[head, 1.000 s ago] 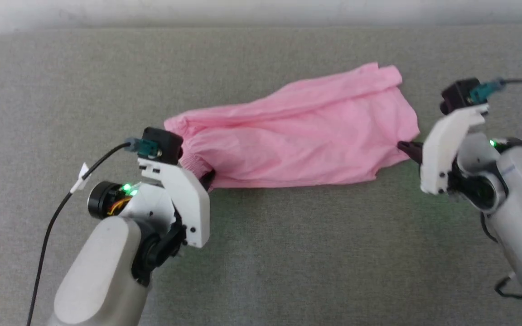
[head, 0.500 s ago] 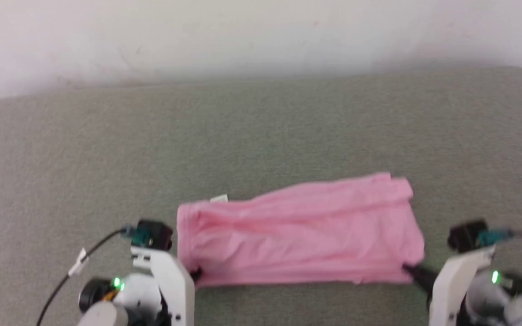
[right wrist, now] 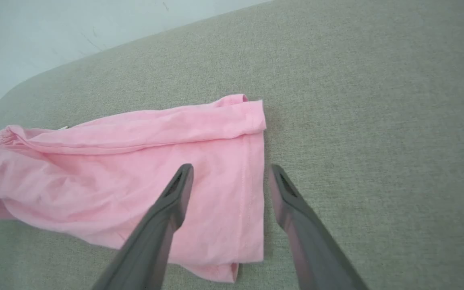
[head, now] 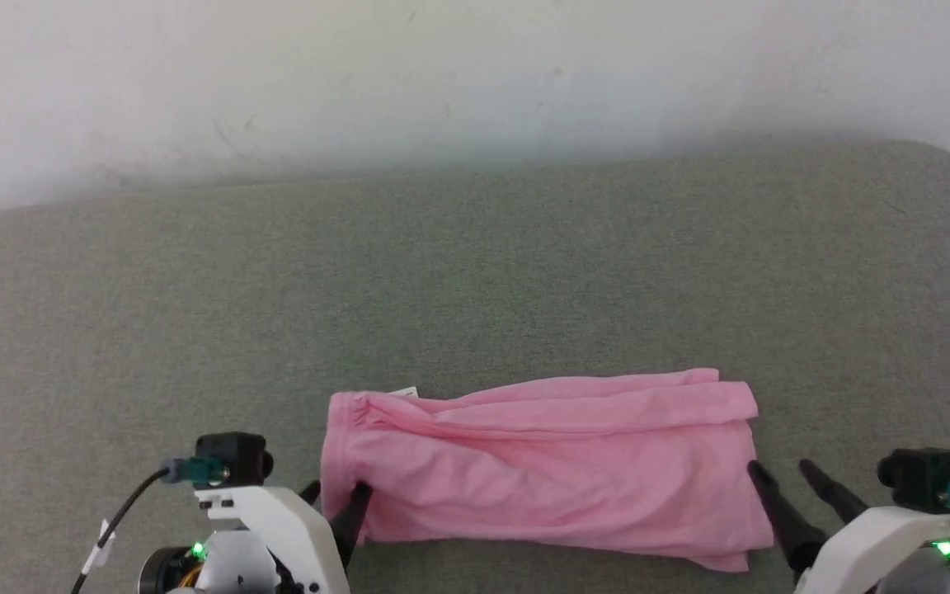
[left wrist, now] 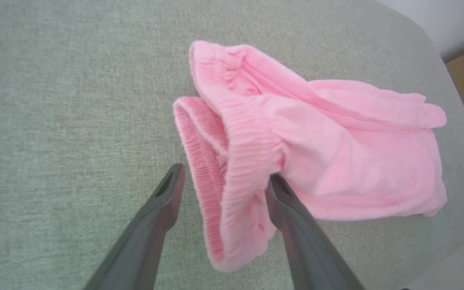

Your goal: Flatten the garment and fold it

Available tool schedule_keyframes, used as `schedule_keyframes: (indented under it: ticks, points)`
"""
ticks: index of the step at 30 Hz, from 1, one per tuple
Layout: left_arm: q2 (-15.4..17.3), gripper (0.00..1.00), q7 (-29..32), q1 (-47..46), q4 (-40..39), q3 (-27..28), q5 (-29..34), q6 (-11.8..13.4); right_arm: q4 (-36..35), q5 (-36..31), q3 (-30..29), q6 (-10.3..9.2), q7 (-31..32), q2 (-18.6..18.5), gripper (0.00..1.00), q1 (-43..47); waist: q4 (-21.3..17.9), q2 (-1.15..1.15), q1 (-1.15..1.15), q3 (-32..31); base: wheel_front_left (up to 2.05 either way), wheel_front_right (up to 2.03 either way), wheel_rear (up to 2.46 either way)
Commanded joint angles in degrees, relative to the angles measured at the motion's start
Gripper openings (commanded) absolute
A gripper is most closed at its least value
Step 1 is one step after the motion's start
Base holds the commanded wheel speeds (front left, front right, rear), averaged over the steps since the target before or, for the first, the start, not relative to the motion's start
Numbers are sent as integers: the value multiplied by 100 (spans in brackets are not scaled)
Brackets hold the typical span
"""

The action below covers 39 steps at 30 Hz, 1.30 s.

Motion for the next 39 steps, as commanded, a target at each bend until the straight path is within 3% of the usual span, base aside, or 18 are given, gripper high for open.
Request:
schedule_keyframes:
  ticks: [1,9,17,19,31,32,33,35,36,39]
  points:
    - [-71,100,-200,32,-91,81,-31,29,-114,-117,-91,-5,22,33,100,128,85,0,0,-24,0,0,0]
    - [-333,100,-1818,-181,-163,427,356,120,-240,-254,-619,-5,452,-57,100,15,277,0,0,-50,0,0,0]
    - [-362,100,-3967,-301,474,331,1114,-194,539,-49,-333,-5,1086,-308,100,-432,485,0,0,-25,0,0,0]
    - [-354,100,-4254,-340,656,329,1278,-233,777,7,-254,-5,1152,-332,100,-578,540,0,0,-14,0,0,0]
    - [-502,100,-4432,-251,648,756,2037,-491,2567,339,554,-5,1611,-334,100,-1361,744,0,0,71,0,0,0]
    - [-521,100,-4432,-229,651,777,2084,-513,2676,388,674,-5,1691,-342,93,-1383,752,0,0,70,0,0,0]
    - [-521,100,-4432,-229,651,777,2084,-513,2676,388,674,-5,1691,-342,93,-1383,752,0,0,70,0,0,0]
    - [-562,100,-4432,-189,636,835,2152,-553,2820,575,832,-5,1805,-318,16,-1414,760,0,0,60,0,0,0]
    - [-573,100,-4433,-165,632,870,2182,-570,2853,639,902,-5,1838,-329,0,-1429,758,0,0,52,0,0,0]
    - [-616,100,-4433,-91,610,976,2249,-605,2827,764,1028,-5,1737,-411,0,-1486,728,0,0,9,0,0,0]
